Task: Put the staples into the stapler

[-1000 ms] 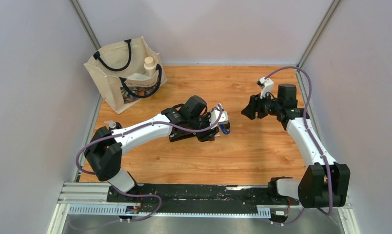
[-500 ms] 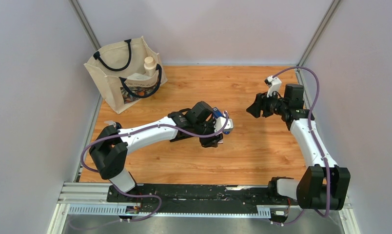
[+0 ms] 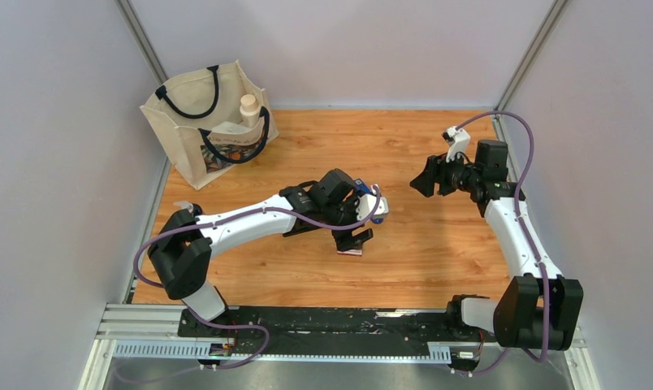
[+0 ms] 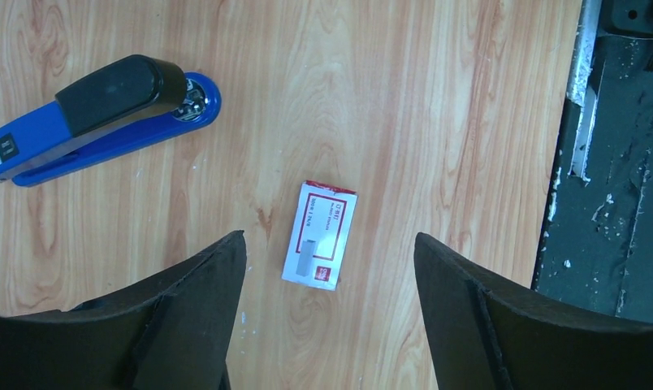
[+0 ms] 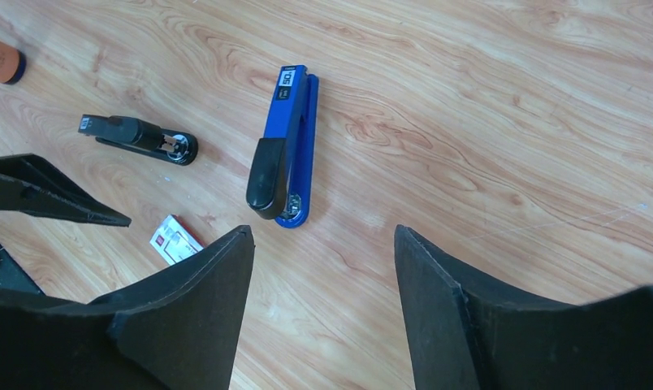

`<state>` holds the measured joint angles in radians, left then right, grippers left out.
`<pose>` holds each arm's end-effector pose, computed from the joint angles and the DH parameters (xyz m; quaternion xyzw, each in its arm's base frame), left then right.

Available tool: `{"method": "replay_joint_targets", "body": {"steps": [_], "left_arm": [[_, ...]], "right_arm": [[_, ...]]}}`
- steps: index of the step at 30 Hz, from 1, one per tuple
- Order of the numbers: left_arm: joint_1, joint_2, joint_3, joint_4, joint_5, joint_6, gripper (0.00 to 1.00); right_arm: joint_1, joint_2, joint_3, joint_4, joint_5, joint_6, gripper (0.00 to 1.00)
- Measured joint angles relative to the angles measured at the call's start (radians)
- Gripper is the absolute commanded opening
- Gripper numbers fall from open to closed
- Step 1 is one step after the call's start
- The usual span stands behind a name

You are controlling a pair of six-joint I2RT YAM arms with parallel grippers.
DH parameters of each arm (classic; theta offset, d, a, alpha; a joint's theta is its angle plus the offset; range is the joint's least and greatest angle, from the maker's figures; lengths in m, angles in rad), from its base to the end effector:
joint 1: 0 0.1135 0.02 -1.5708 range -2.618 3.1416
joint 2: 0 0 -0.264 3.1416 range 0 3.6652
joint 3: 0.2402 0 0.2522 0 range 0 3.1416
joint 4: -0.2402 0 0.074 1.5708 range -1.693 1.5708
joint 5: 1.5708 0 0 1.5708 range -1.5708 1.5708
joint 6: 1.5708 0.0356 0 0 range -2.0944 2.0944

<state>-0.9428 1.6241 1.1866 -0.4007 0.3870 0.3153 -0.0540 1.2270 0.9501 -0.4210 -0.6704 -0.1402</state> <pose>0.1965 -0.2935 0.2482 0.5948 0.7003 -0.2793 0.2789 0.2619 0.0080 0.2873 -0.1758 0.8490 0.2580 0.4262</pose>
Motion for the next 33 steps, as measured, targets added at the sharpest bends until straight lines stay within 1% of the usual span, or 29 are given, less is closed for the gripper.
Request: {"method": "replay_joint_targets", "body": {"steps": [3,6,8,11,15,16,17,20,23,27,30,33], "left_arm": [[0.005,-0.021,0.0,-0.011,-0.021,0.005,0.84],[0.034,-0.077,0.004,-0.045,-0.021,0.013,0.84],[0.084,-0.143,0.008,-0.065,-0.016,0.029,0.84],[0.187,-0.262,0.008,-0.097,-0.03,0.064,0.85],[0.324,-0.422,-0.017,-0.127,-0.042,0.092,0.85],[0.364,-0.472,-0.043,-0.129,-0.045,0.093,0.85],[0.4,-0.523,-0.074,-0.135,-0.055,0.094,0.85],[0.514,-0.662,-0.176,-0.163,-0.085,0.091,0.85],[0.621,-0.758,-0.263,-0.181,-0.11,0.08,0.85],[0.746,-0.883,-0.352,-0.217,-0.146,0.076,0.85],[0.775,-0.954,-0.381,-0.225,-0.163,0.076,0.86],[0.777,-1.003,-0.391,-0.229,-0.163,0.076,0.86]], "right_arm": [[-0.001,0.001,-0.002,0.0,-0.039,-0.008,0.69],[0.011,0.002,-0.003,-0.003,-0.084,-0.036,0.69],[0.047,0.002,-0.003,-0.009,-0.091,-0.065,0.68],[0.143,0.015,-0.003,-0.023,-0.089,-0.119,0.66],[0.293,0.087,-0.003,-0.058,-0.058,-0.19,0.53],[0.31,0.1,-0.003,-0.061,-0.053,-0.196,0.51],[0.363,0.142,-0.002,-0.069,-0.032,-0.216,0.47],[0.479,0.253,0.011,-0.101,0.005,-0.24,0.43],[0.573,0.37,0.035,-0.13,0.033,-0.25,0.37],[0.631,0.466,0.076,-0.164,0.071,-0.239,0.29],[0.639,0.506,0.101,-0.164,0.112,-0.216,0.28],[0.66,0.538,0.11,-0.164,0.165,-0.204,0.27]]}}
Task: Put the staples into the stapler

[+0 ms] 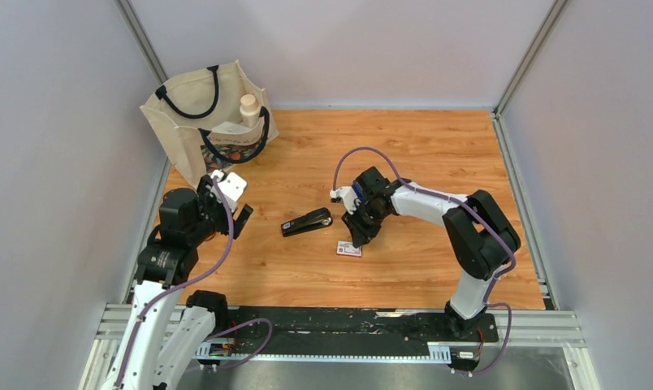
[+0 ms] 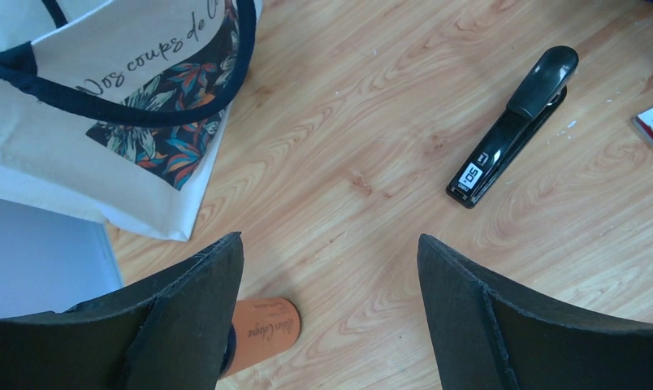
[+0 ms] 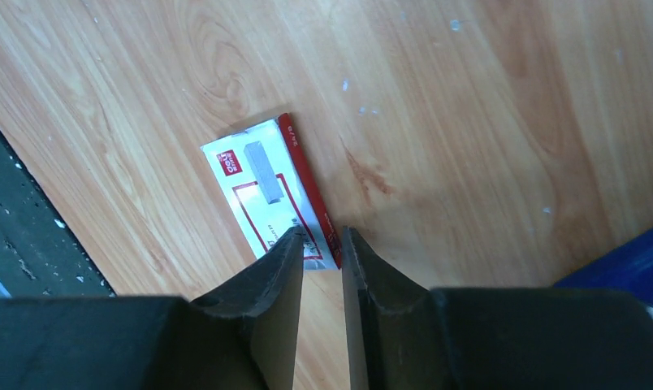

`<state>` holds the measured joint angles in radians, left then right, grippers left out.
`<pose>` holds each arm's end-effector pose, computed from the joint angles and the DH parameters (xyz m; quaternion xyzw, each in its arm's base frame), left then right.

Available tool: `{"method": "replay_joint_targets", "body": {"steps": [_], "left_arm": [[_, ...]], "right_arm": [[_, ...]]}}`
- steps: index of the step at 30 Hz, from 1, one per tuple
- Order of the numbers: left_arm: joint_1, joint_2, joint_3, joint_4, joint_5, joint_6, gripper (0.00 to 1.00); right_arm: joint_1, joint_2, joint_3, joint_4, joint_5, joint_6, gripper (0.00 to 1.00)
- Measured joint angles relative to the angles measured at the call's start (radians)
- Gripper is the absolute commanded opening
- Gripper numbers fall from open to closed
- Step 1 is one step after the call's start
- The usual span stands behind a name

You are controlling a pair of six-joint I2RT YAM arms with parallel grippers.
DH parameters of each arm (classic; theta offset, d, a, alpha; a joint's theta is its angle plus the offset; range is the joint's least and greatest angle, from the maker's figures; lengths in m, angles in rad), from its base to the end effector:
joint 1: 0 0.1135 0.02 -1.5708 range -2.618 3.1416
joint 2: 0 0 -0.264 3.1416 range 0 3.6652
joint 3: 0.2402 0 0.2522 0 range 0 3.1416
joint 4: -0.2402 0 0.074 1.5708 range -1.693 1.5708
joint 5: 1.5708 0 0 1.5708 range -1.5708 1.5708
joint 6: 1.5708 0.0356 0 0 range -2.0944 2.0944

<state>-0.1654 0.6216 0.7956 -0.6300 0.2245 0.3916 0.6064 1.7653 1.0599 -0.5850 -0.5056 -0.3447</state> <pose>0.1307 -0.0299 0.3209 0.2888 0.7945 -0.0351 0.5330 0.2577 0.1997 0.1583 -0.4700 0.8363 0.2632 0.1018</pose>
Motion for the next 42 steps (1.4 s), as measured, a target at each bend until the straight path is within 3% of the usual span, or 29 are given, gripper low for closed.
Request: {"method": "replay_joint_targets", "body": {"steps": [4,8,10,15,22,36,42], "left_arm": [[0.003,-0.011,0.0,0.0,0.002,0.0,0.86],[0.003,0.008,-0.003,0.0,0.002,0.0,0.86],[0.003,0.012,-0.008,0.0,0.002,0.0,0.86],[0.003,0.012,-0.02,0.0,0.002,0.0,0.86],[0.004,0.013,-0.025,0.002,-0.002,0.0,0.86],[0.004,0.025,-0.043,0.013,-0.019,0.0,0.85],[0.006,0.026,-0.049,0.014,-0.022,0.0,0.85]], "right_arm": [[0.065,0.016,0.027,-0.009,0.063,0.003,0.22],[0.132,0.014,0.048,-0.007,0.154,0.0,0.23],[0.145,0.007,0.048,-0.006,0.183,-0.001,0.27],[0.143,-0.042,0.042,-0.006,0.245,-0.017,0.5],[0.138,-0.14,0.034,-0.006,0.198,-0.058,0.61],[0.251,-0.01,0.047,-0.008,0.235,-0.106,0.38],[0.257,0.004,0.063,-0.005,0.26,-0.103,0.39]]}}
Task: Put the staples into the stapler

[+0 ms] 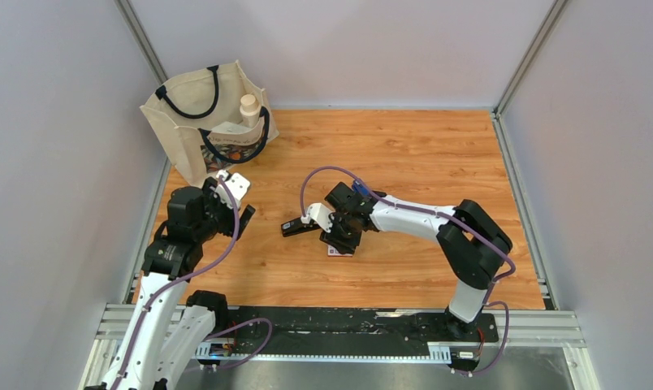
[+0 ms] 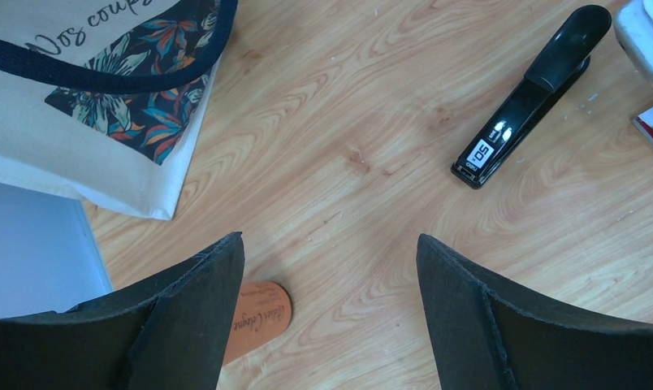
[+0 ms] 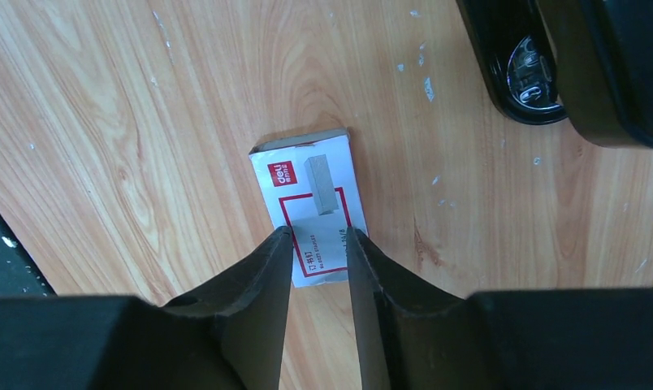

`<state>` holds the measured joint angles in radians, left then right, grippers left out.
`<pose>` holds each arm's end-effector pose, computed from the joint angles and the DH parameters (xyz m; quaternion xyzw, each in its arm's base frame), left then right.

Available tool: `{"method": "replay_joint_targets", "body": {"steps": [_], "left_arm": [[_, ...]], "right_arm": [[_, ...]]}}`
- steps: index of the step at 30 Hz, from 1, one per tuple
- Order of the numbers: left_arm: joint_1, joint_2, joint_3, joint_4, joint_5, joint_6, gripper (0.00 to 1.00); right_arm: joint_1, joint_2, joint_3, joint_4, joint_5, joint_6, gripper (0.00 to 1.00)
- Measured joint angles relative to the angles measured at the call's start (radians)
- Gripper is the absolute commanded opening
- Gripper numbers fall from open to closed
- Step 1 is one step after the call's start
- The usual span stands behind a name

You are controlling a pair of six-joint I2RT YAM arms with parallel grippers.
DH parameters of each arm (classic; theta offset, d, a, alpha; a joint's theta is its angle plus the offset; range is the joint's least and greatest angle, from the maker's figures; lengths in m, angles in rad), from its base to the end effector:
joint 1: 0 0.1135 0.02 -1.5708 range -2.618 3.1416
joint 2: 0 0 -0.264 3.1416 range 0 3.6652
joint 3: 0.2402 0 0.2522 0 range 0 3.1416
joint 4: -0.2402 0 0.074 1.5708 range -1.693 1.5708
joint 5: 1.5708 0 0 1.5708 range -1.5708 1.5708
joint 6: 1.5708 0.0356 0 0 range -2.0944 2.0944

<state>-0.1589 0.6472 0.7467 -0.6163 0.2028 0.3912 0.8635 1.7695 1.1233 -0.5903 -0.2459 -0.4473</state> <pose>0.1389 -0.0295 0.3029 0.2825 0.8137 -0.0289 0.5071 0.2140 0.2636 0.1702 -0.6126 0.7634 0.1524 0.1366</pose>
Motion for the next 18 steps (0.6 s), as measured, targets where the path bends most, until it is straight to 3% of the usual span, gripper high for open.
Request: {"method": "replay_joint_targets", "body": {"steps": [9,18], "left_arm": [[0.003,0.006,-0.002,0.014,-0.003,0.0,0.85],[0.003,0.01,-0.005,0.015,-0.01,0.0,0.85]], "right_arm": [[0.0,-0.079,0.0,-0.027,-0.013,-0.047,0.7],[0.0,-0.048,0.011,-0.043,-0.036,-0.143,0.76]]}}
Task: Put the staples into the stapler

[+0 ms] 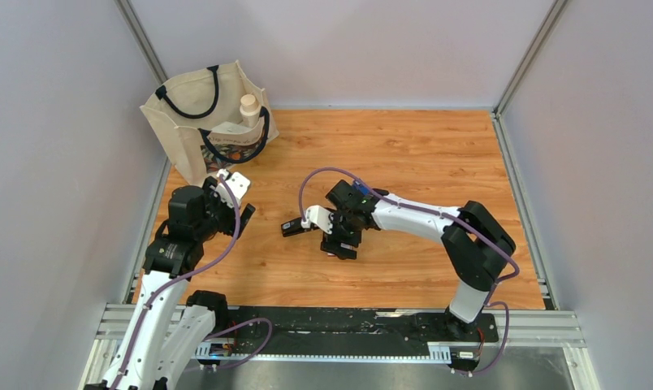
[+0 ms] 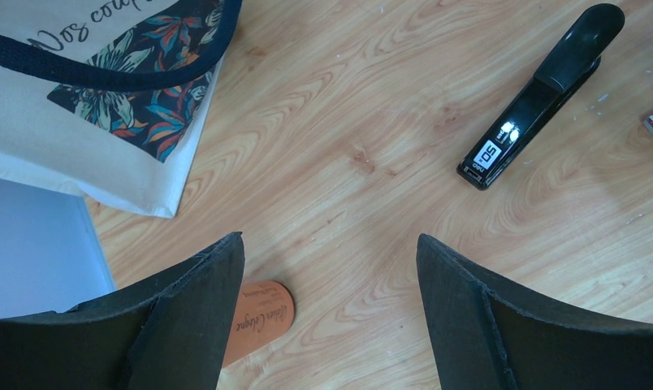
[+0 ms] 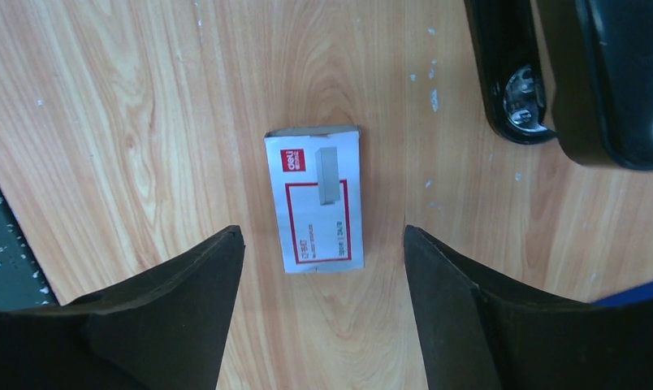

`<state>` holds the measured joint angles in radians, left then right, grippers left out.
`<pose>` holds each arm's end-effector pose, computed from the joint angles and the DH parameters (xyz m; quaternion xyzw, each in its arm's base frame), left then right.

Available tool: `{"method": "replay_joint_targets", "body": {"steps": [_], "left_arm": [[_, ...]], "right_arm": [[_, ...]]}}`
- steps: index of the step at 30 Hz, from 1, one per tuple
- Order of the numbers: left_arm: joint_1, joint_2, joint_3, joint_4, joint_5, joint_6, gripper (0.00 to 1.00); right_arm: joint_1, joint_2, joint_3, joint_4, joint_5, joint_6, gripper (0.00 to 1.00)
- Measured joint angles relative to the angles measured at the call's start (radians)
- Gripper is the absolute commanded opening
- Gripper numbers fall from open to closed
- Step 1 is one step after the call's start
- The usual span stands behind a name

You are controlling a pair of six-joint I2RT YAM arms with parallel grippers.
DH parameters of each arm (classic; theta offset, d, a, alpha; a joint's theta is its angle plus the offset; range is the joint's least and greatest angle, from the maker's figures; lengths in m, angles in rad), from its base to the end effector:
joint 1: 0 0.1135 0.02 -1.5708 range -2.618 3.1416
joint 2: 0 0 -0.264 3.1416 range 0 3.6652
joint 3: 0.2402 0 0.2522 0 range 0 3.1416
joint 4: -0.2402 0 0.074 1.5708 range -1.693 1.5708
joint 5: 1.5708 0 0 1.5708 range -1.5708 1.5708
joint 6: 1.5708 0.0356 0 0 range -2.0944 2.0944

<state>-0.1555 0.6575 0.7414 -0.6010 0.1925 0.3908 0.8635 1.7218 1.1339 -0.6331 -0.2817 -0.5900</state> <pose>0.1420 -0.0292 0.3013 0.2786 0.8155 -0.0237 0.5068 0.2094 0.2602 0.1869 -0.6661 0.7124 0.1604 0.1518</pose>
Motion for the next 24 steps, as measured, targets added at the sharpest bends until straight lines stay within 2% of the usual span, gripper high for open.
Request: {"method": "replay_joint_targets", "body": {"steps": [10,13,17,19,24], "left_arm": [[0.001,0.0,-0.002,0.001,-0.004,0.0,0.85],[0.001,0.0,-0.003,0.003,-0.004,0.0,0.85],[0.002,0.0,-0.004,0.008,-0.005,0.0,0.85],[0.002,0.0,-0.004,0.008,-0.008,0.0,0.85],[0.006,0.0,-0.004,0.008,-0.011,0.0,0.85]], "right_arm": [[0.0,0.095,0.031,0.005,-0.008,-0.041,0.75],[0.0,0.108,0.041,0.008,-0.011,-0.05,0.68],[0.0,0.123,0.057,0.005,-0.036,-0.062,0.43],[0.0,0.129,0.064,0.005,-0.052,-0.07,0.35],[-0.001,0.122,0.057,0.0,-0.107,-0.086,0.32]]}}
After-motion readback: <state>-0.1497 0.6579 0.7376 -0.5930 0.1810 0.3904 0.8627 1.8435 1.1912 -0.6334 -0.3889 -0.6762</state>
